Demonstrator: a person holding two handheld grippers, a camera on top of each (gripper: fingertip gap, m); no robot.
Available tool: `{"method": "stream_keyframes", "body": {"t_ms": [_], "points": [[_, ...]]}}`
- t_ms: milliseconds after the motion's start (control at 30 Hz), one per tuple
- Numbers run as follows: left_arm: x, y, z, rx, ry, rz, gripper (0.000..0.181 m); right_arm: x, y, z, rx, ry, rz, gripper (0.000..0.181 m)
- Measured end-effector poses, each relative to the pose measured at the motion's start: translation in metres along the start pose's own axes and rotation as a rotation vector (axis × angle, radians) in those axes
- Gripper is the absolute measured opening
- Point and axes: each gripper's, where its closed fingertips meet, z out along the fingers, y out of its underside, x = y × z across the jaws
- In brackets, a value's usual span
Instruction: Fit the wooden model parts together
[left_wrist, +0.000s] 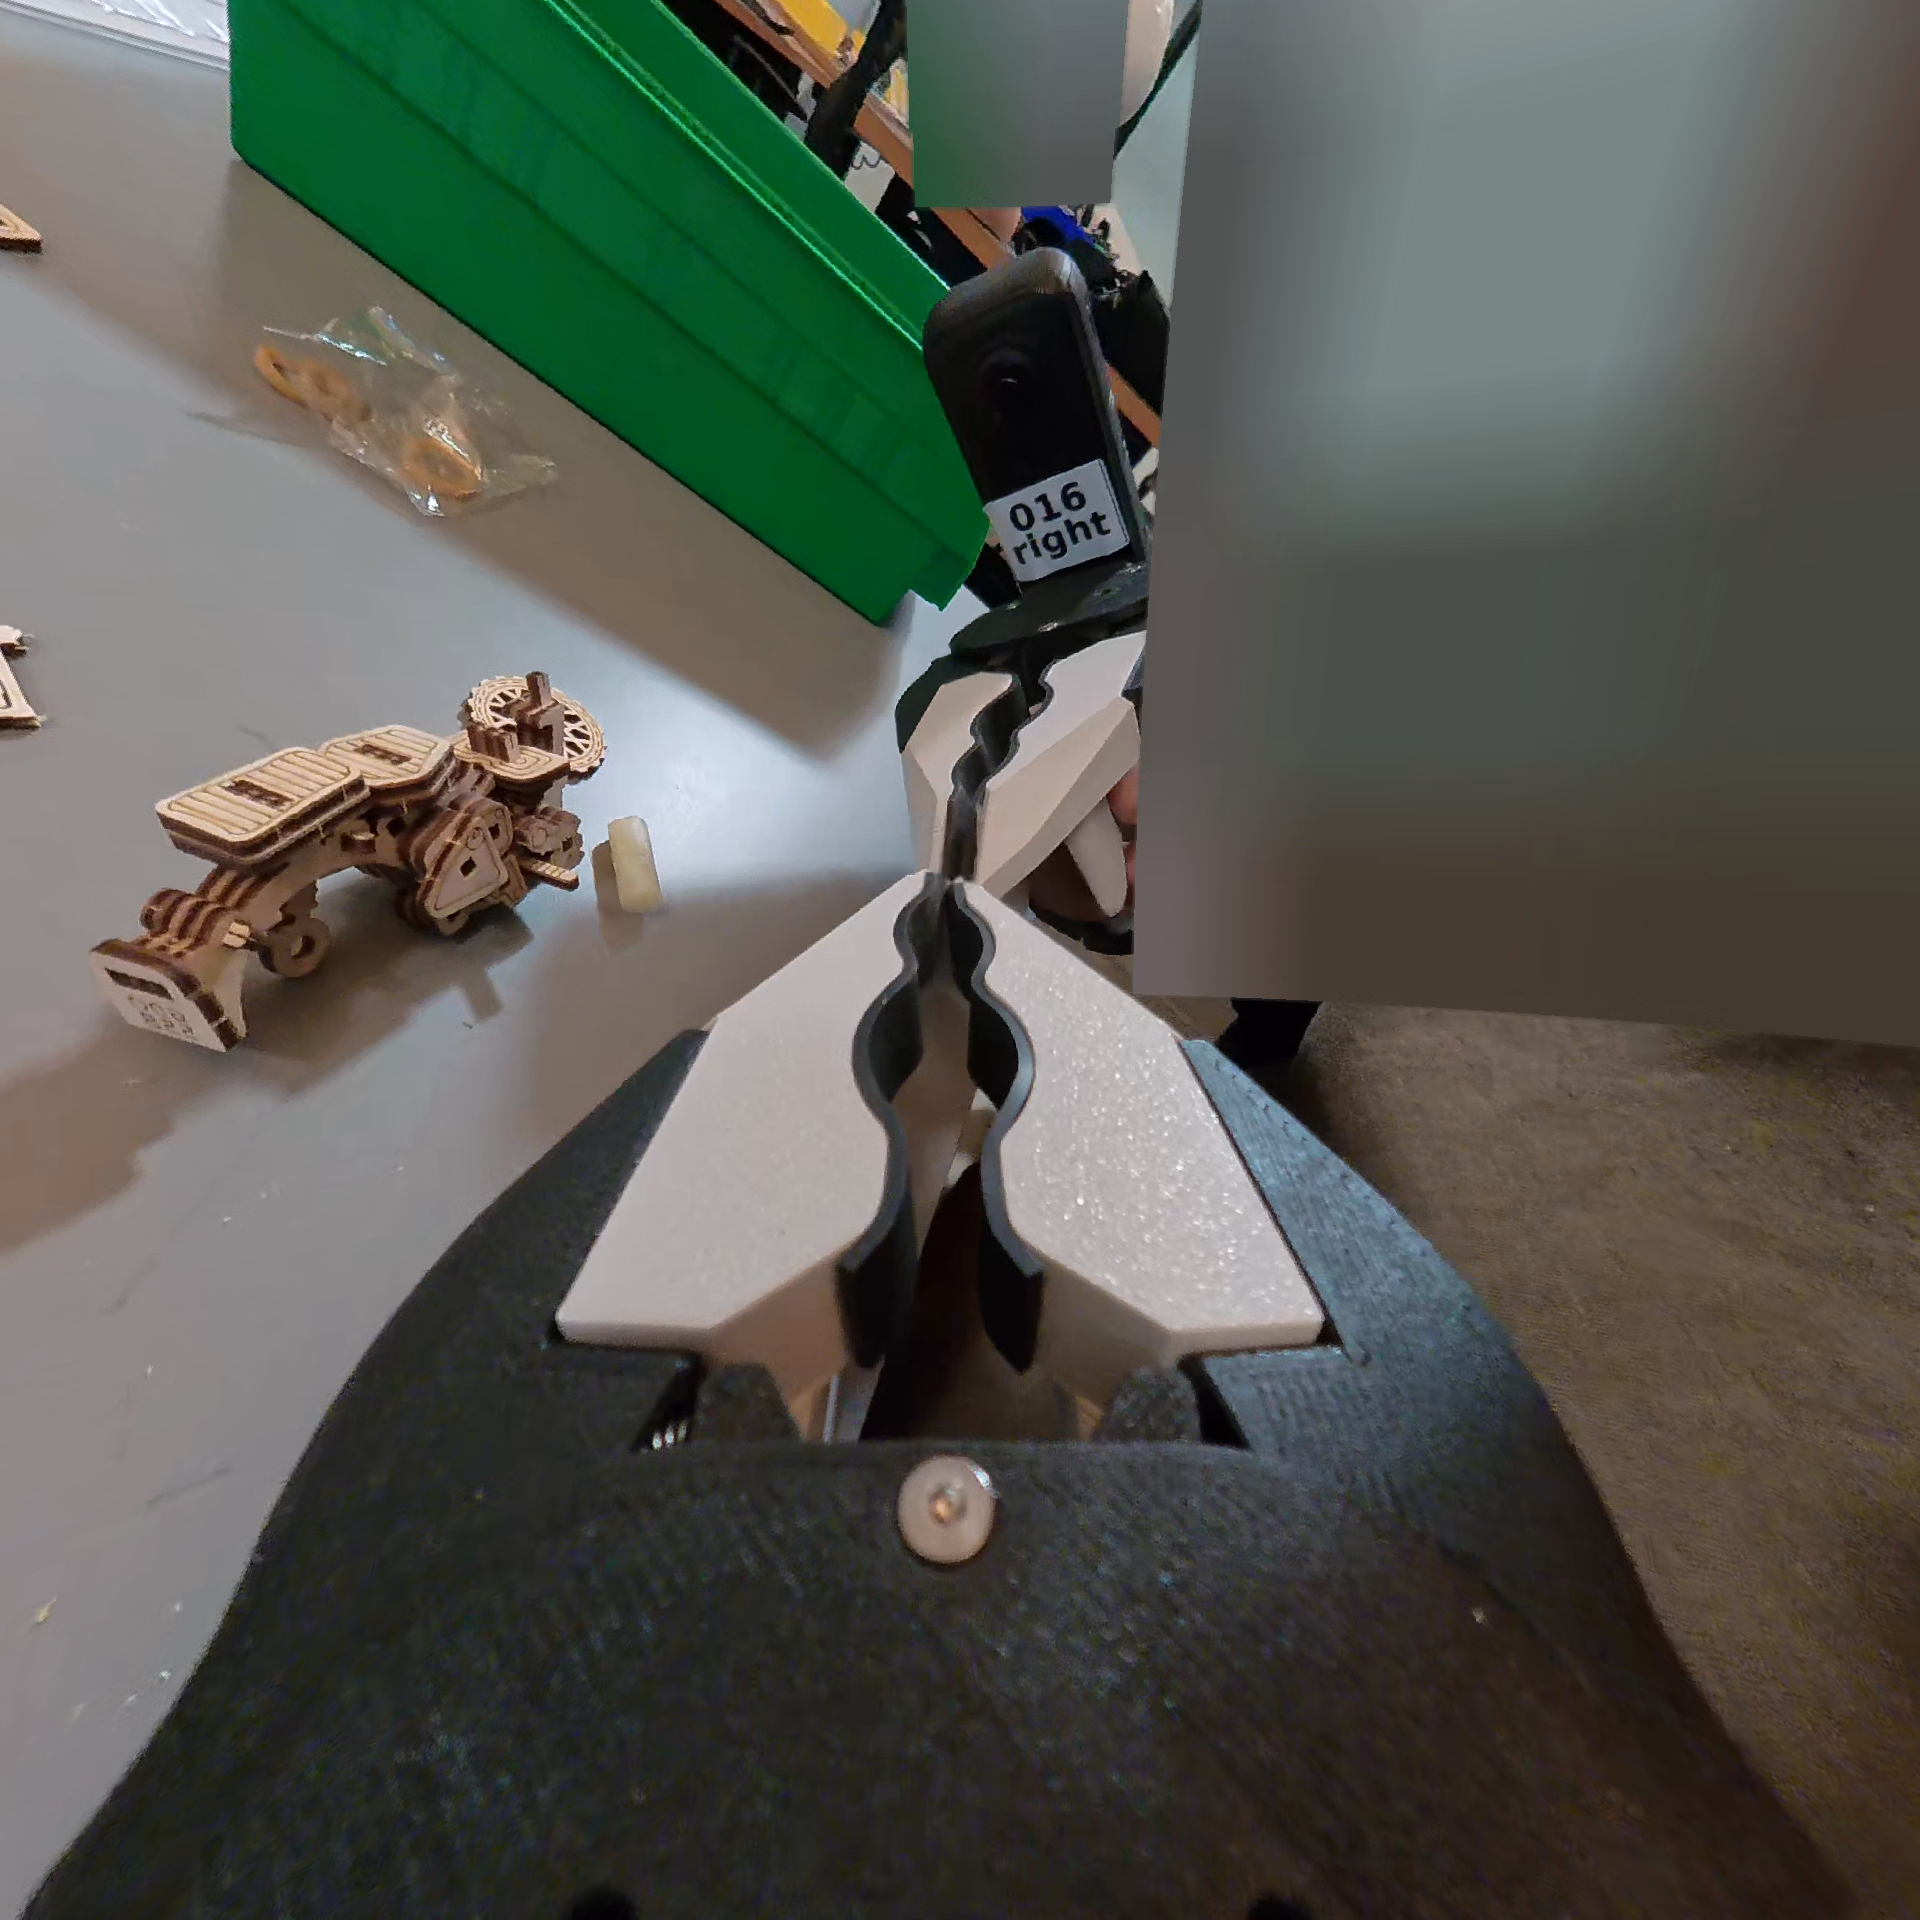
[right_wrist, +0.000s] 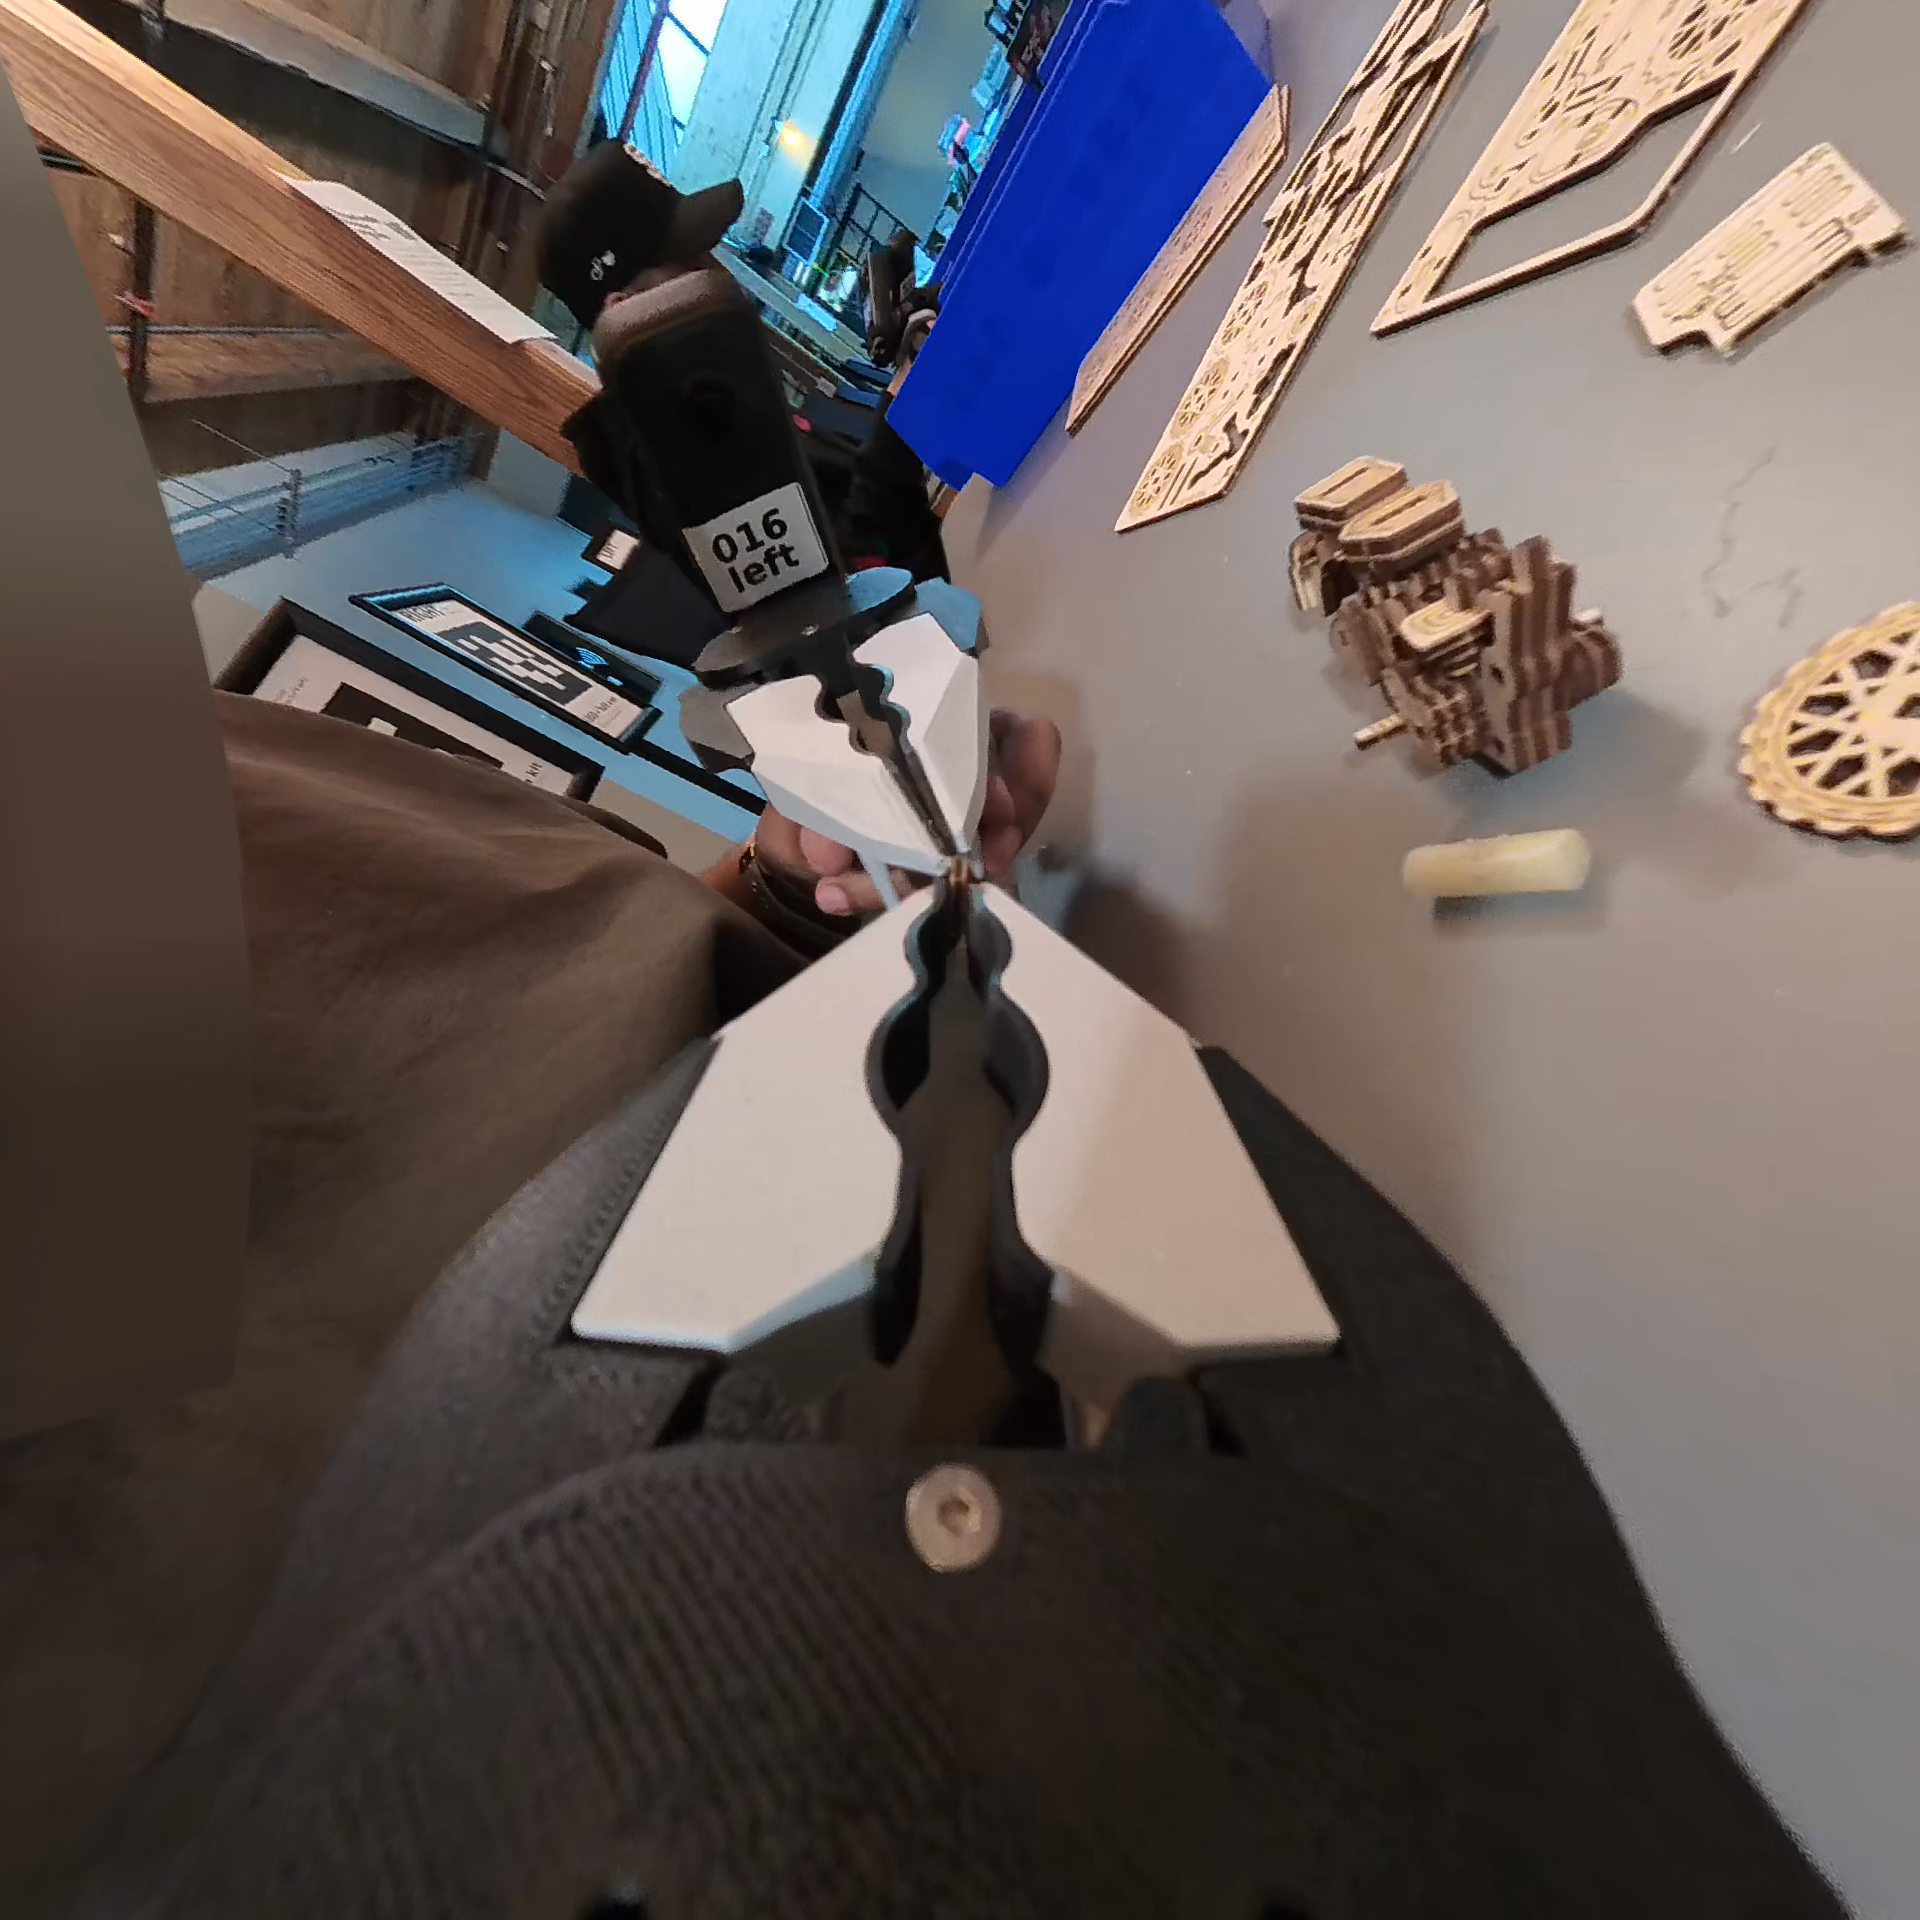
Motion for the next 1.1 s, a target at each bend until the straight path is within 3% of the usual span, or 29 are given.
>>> {"method": "stream_keyframes", "body": {"t_ms": [400, 633, 767, 1100], "points": [[-0.0013, 0.0015, 0.0002, -0.008, 0.002, -0.015, 0.001, 0.0012, 0.0010, 0.0001, -0.001, -0.010, 0.026, 0.001], [0.0035, 0.0053, 0.0009, -0.004, 0.148, -0.249, 0.016, 0.0013, 0.0051, 0.0008, -0.040, 0.040, -0.067, 0.001], [0.0083, 0.0005, -0.0024, 0.032, 0.230, -0.340, 0.013, -0.0019, 0.0074, 0.0030, -0.061, 0.048, -0.117, 0.001], [0.0042, 0.0032, -0.0027, 0.029, 0.232, -0.370, 0.006, -0.0048, 0.0062, 0.0043, -0.060, 0.044, -0.146, 0.001]]}}
